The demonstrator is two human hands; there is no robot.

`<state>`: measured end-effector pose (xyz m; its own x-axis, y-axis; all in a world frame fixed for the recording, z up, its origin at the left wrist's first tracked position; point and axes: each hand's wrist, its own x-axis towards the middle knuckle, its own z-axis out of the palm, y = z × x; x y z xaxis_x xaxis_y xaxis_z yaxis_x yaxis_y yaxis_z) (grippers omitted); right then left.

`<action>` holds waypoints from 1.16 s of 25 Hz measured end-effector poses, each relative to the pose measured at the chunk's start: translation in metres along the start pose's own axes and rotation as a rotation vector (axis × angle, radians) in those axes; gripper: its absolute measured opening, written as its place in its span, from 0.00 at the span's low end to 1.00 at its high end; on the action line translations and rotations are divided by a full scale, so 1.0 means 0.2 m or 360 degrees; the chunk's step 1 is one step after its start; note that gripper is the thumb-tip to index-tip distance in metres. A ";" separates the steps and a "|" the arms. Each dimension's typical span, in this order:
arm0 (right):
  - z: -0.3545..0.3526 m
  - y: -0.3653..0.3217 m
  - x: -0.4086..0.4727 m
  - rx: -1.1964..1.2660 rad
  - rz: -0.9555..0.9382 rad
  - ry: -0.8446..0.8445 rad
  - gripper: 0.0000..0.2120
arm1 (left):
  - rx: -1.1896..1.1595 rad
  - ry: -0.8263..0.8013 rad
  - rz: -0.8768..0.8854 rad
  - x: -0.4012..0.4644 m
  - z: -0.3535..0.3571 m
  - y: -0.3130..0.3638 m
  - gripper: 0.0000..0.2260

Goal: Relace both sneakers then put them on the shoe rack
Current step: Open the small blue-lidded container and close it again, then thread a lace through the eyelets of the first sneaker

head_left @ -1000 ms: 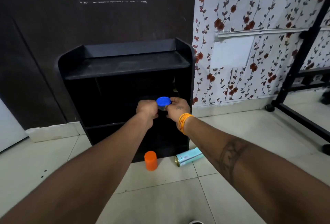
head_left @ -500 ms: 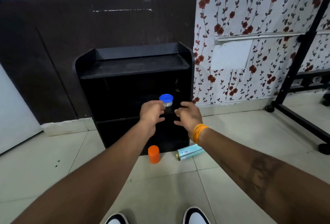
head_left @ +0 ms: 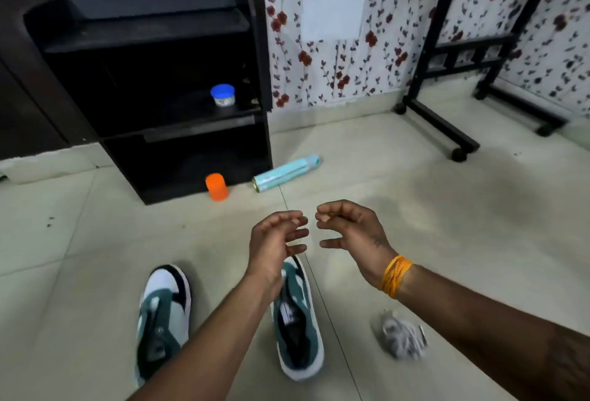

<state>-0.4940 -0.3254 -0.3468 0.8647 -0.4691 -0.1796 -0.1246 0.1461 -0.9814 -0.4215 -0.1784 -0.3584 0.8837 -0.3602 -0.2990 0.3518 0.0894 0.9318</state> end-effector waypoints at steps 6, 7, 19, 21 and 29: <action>-0.43 0.33 -0.35 -0.0133 0.0049 0.0241 0.06 | 0.0025 -0.0142 -0.0181 -0.27 0.27 -0.40 0.10; -0.50 0.38 -0.39 -0.0182 0.0050 0.0302 0.06 | 0.0036 -0.0171 -0.0216 -0.31 0.31 -0.45 0.10; -0.87 0.86 -0.64 -0.1248 0.0280 0.0318 0.15 | 0.0743 0.0042 -0.0545 -0.45 0.51 -1.02 0.12; -0.86 0.91 -0.62 -0.1328 0.0228 0.0318 0.11 | 0.0745 -0.0006 -0.0565 -0.43 0.53 -1.06 0.09; -0.89 0.74 -0.51 -0.1267 -0.0162 0.0325 0.07 | 0.1027 -0.0153 -0.0200 -0.33 0.51 -0.94 0.15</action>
<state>-0.6883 -0.4113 -0.4857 0.7946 -0.6068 -0.0209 -0.4243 -0.5302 -0.7341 -0.5772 -0.2665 -0.4938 0.8059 -0.4154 -0.4219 0.1688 -0.5218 0.8362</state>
